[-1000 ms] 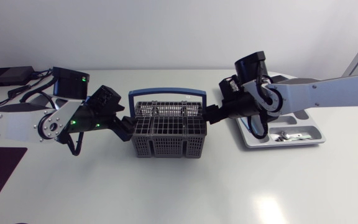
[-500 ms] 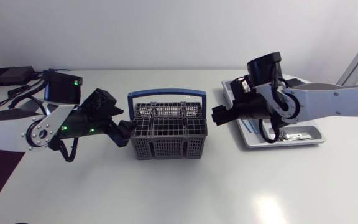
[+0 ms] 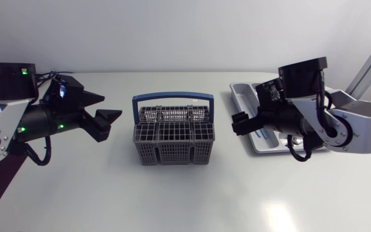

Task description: Unload the cutlery basket into the drawer organizer.

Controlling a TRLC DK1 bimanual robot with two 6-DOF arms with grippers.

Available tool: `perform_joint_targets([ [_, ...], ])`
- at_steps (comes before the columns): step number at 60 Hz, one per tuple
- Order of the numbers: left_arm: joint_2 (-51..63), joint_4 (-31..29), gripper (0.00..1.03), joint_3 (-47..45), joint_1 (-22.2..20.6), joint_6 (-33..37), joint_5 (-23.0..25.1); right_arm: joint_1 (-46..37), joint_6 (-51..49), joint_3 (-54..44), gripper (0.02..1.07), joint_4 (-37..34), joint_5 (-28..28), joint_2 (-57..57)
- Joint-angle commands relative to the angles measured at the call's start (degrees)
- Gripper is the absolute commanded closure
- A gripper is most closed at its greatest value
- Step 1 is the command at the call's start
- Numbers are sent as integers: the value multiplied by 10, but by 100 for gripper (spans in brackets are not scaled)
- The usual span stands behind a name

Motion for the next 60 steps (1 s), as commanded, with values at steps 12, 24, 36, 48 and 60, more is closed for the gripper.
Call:
perform_joint_targets([
  [12, -72, 10, 4, -48, 64, -58, 8, -5, -51, -78, 7, 58, 60, -97],
  [24, -123, 34, 4, -67, 108, -145, 8, -36, -78, -123, 7, 65, 77, -169],
  [36, -193, 57, 4, -110, 117, -166, 3, -73, -108, -167, 7, 63, 92, -259],
  [48, -273, 54, 4, -148, 130, -161, 3, -110, -133, -205, 7, 50, 92, -359],
  [60, -370, 33, 4, -184, 142, -163, 2, -141, -152, -248, 7, 35, 92, -439],
])
